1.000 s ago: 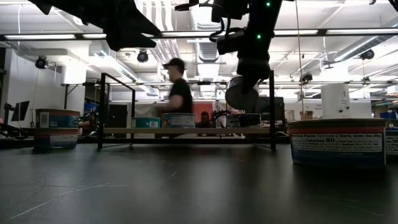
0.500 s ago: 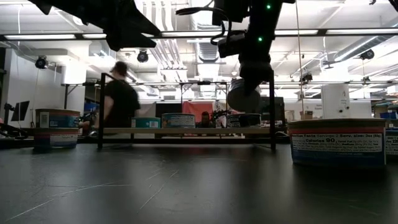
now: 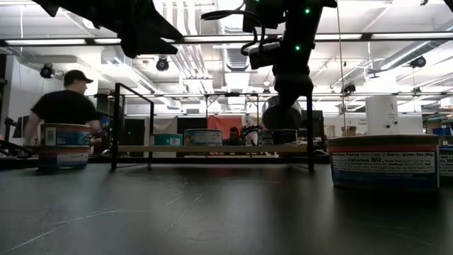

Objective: Stack canned seafood by type on shelf
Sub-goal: Stack the blue tuna can on top of the other blue tuna can on the shelf, then put the blue tuna can on the shelf

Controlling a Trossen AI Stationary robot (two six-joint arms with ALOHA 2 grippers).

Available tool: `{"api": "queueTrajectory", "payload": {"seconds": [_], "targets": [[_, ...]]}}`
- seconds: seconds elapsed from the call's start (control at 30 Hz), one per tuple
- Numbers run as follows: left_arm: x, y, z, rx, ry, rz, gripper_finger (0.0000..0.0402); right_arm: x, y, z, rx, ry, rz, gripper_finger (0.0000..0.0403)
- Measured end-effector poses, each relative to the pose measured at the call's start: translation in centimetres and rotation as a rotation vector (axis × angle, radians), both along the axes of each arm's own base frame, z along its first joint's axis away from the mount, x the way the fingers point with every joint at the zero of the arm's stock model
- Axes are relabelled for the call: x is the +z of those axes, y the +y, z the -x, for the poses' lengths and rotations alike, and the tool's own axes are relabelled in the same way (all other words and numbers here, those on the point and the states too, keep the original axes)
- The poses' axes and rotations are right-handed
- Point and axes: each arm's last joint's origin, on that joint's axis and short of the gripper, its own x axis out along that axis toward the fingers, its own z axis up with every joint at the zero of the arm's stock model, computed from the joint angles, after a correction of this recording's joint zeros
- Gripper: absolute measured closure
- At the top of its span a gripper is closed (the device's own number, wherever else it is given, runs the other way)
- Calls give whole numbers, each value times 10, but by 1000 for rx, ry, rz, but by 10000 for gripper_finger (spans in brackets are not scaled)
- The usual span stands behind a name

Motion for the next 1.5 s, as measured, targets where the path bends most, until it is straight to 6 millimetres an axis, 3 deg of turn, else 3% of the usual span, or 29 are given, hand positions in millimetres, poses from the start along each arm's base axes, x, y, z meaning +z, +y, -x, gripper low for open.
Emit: {"api": "queueTrajectory", "payload": {"seconds": [0.17,0.77,1.23,1.5], "targets": [[0,0,0,0,0,0,141,1,0,-3,4,-29,-7,245],[0,0,0,0,1,0,141,-1,-3,-4,9,-55,-116,179],[0,0,0,3,-2,9,141,0,-25,-1,-62,-64,-105,174],[-3,0,1,14,19,42,141,17,-1,3,-36,-145,-122,189]]}}
